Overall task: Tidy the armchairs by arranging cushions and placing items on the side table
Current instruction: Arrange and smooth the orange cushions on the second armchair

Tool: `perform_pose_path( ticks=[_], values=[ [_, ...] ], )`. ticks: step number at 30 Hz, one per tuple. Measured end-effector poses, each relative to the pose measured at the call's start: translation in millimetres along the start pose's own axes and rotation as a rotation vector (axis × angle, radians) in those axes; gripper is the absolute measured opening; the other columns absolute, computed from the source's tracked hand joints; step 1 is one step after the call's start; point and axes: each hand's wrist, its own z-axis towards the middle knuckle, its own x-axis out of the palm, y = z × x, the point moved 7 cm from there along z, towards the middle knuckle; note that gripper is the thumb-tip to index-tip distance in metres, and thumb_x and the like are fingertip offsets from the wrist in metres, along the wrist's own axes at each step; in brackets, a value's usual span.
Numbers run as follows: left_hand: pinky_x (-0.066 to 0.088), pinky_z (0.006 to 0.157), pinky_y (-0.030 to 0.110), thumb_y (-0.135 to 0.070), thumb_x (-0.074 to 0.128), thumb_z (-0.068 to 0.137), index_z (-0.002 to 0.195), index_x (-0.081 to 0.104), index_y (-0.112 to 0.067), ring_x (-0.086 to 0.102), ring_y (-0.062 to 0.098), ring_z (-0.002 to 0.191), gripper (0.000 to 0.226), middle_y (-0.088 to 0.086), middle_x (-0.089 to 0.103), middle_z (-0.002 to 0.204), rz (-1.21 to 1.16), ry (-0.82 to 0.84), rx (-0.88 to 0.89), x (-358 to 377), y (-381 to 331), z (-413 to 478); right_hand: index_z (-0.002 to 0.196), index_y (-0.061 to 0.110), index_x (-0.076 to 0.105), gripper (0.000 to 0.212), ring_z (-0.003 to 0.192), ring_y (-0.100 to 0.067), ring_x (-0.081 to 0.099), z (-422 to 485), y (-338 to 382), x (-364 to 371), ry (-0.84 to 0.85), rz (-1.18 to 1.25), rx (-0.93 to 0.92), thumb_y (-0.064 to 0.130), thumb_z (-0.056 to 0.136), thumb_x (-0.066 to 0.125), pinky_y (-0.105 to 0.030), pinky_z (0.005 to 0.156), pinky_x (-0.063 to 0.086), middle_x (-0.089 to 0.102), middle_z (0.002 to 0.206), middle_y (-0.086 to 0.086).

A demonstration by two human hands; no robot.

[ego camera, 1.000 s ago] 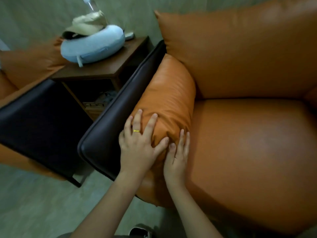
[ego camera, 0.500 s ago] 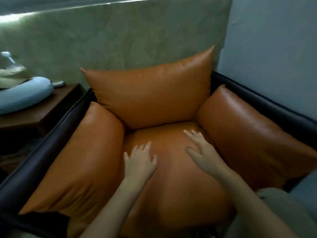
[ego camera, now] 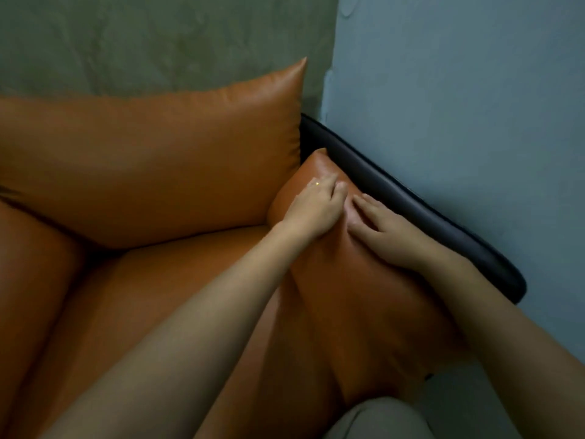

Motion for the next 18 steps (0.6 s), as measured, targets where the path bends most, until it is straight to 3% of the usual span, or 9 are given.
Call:
perform_pose_path(
  ticks=[4,7,11,14,18],
  values=[
    [-0.003,0.116,0.067,-0.049,0.027,0.103,0.153,0.036,-0.034,-0.004,0.021,0.155,0.053,-0.006,0.013,0.167,0.175,0.125,-0.037,25.7,10.4,65.2,0.160,0.036,0.005,0.067,0.154,-0.008,-0.003,17.4,-15.6,13.1,0.001,-0.029,-0.009,0.058,0.101,0.030,-0.041,0.126,0.010,-0.002,0.168,0.013],
    [-0.003,0.113,0.071,-0.056,0.032,0.099,0.153,0.033,-0.039,-0.006,0.021,0.154,0.057,-0.008,0.011,0.167,0.294,0.163,-0.062,36.1,31.0,95.3,0.159,0.040,0.003,0.064,0.153,-0.004,-0.005,12.2,-20.0,19.9,0.035,-0.036,0.008,0.056,0.102,0.028,-0.038,0.126,0.008,-0.006,0.167,0.016],
    [0.007,0.119,0.063,-0.063,0.032,0.096,0.155,0.029,-0.038,-0.004,0.023,0.154,0.064,-0.010,0.006,0.168,0.319,0.189,-0.111,35.5,56.6,122.0,0.154,0.048,-0.005,0.060,0.150,0.002,-0.011,-22.0,-20.2,20.3,0.098,-0.073,0.025,0.056,0.103,0.023,-0.028,0.123,0.002,-0.014,0.163,0.025],
    [0.010,0.123,0.053,-0.063,0.029,0.097,0.159,0.016,-0.032,-0.001,0.032,0.154,0.071,-0.006,0.000,0.168,0.286,0.229,-0.188,30.9,70.4,133.5,0.145,0.058,-0.013,0.055,0.146,0.008,-0.015,-73.1,-21.3,16.2,0.124,-0.080,0.082,0.068,0.096,0.009,-0.024,0.120,0.001,-0.025,0.154,0.034],
    [0.006,0.125,0.049,-0.061,0.019,0.100,0.160,0.005,-0.013,-0.004,0.030,0.154,0.078,0.010,-0.006,0.168,0.186,0.060,-0.313,-2.8,77.9,116.2,0.154,0.045,-0.013,0.079,0.150,0.005,-0.003,-150.1,-38.4,14.2,0.091,-0.227,0.279,0.075,0.082,-0.013,-0.023,0.119,0.012,-0.014,0.162,0.026]
  ],
)
